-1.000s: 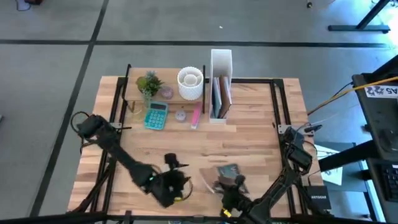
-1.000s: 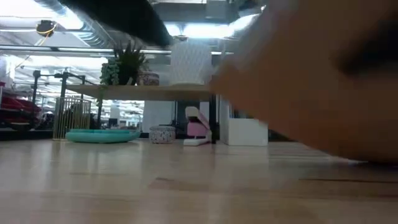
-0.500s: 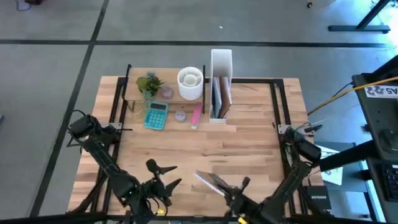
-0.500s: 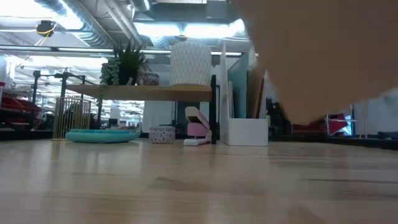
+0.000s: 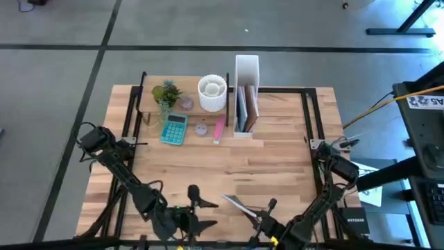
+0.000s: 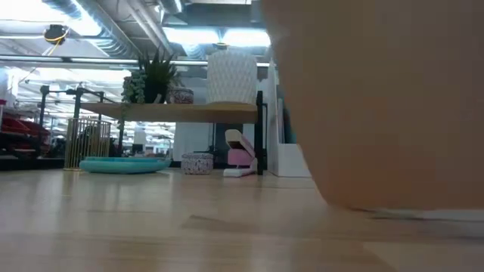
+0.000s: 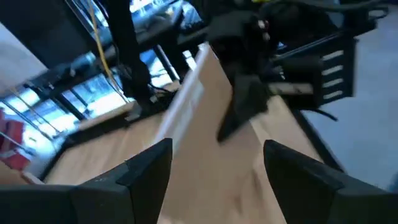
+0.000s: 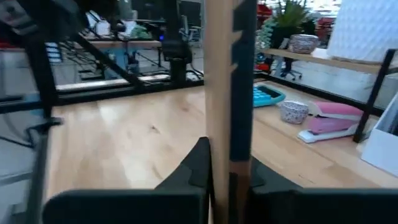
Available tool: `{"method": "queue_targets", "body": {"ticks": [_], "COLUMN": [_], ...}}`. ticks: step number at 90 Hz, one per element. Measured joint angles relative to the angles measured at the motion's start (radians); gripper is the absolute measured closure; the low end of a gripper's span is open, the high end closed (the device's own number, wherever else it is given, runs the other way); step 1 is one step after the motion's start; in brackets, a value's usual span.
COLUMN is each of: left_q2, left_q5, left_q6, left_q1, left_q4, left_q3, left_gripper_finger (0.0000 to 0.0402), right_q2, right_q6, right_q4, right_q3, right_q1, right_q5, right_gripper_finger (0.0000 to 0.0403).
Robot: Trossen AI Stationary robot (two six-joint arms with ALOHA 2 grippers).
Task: Stock shelves
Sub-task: Put the brown book in the book organizer
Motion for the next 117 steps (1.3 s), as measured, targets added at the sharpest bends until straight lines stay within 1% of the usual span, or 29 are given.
{"method": "queue_targets", "body": {"ticks": [5,9,19,27,32,37,47,68,73,80,86,94,97,103,110,117], "left_q2": [0.0,0.0,0.0,-0.002,-0.001,0.001,0.002,0.001,0.002,0.002,0.002,0.002,0.002,0.002,0.002,0.002], "left_q5": [0.012,0.046,0.184,0.316,0.37,0.398,0.397,0.268,0.254,0.242,0.243,0.248,0.249,0.25,0.246,0.24], "left_q6": [0.037,0.055,0.074,0.071,0.044,0.009,-0.049,-0.192,-0.214,-0.226,-0.226,-0.217,-0.207,-0.206,-0.209,-0.237], "left_q1": [0.023,0.045,0.099,0.134,0.144,0.15,0.144,0.105,0.101,0.096,0.093,0.086,0.082,0.073,0.063,0.053], "left_q4": [0.016,0.019,0.006,-0.024,-0.062,-0.111,-0.2,-0.334,-0.358,-0.363,-0.363,-0.361,-0.361,-0.362,-0.371,-0.444], "left_q3": [0.0,0.0,0.0,0.0,0.0,0.0,0.0,0.0,0.0,0.0,0.0,0.0,0.0,0.0,0.001,0.034], "left_gripper_finger": [0.0167,0.0167,0.0167,0.0167,0.0167,0.0167,0.0167,0.0172,0.0189,0.0233,0.0284,0.0361,0.038,0.0389,0.0391,0.0396], "right_q2": [0.0,0.0,0.0,0.0,0.0,0.0,0.0,0.0,0.0,0.0,0.0,0.0,0.0,0.0,-0.001,-0.001], "right_q6": [-0.061,-0.129,-0.364,-0.535,-0.592,-0.617,-0.618,-0.615,-0.614,-0.613,-0.613,-0.612,-0.61,-0.608,-0.604,-0.604], "right_q4": [0.036,0.078,0.226,0.333,0.375,0.386,0.371,0.361,0.361,0.362,0.362,0.365,0.365,0.37,0.37,0.362], "right_q3": [-0.001,-0.001,-0.001,-0.003,-0.002,-0.001,-0.001,-0.001,-0.001,-0.001,-0.001,-0.001,-0.001,-0.001,-0.001,-0.001], "right_q1": [-0.018,-0.032,-0.07,-0.091,-0.098,-0.103,-0.103,-0.1,-0.1,-0.1,-0.101,-0.101,-0.101,-0.102,-0.102,-0.101], "right_q5": [-0.028,-0.065,-0.196,-0.286,-0.323,-0.324,-0.308,-0.313,-0.307,-0.301,-0.306,-0.302,-0.307,-0.332,-0.355,-0.362], "right_gripper_finger": [0.0401,0.0401,0.0401,0.04,0.04,0.04,0.04,0.04,0.04,0.04,0.04,0.0399,0.0397,0.0383,0.0351,0.0315]}}
